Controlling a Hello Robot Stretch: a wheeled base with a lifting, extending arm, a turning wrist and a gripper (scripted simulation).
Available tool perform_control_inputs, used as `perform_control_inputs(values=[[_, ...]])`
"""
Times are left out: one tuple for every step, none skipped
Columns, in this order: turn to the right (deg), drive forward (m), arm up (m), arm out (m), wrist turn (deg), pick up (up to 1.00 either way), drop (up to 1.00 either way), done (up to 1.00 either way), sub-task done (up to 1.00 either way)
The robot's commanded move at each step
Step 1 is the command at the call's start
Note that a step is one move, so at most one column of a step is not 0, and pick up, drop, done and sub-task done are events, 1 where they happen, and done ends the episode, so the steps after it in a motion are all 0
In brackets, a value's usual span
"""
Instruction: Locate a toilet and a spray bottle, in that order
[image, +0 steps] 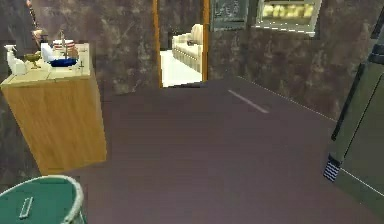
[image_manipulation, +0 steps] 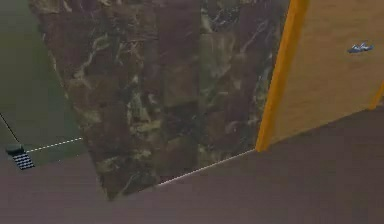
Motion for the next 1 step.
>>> perform_control_inputs(values=[[0.0,0.60,0.00,0.00,0.0,0.00,0.00,0.00,0.00]])
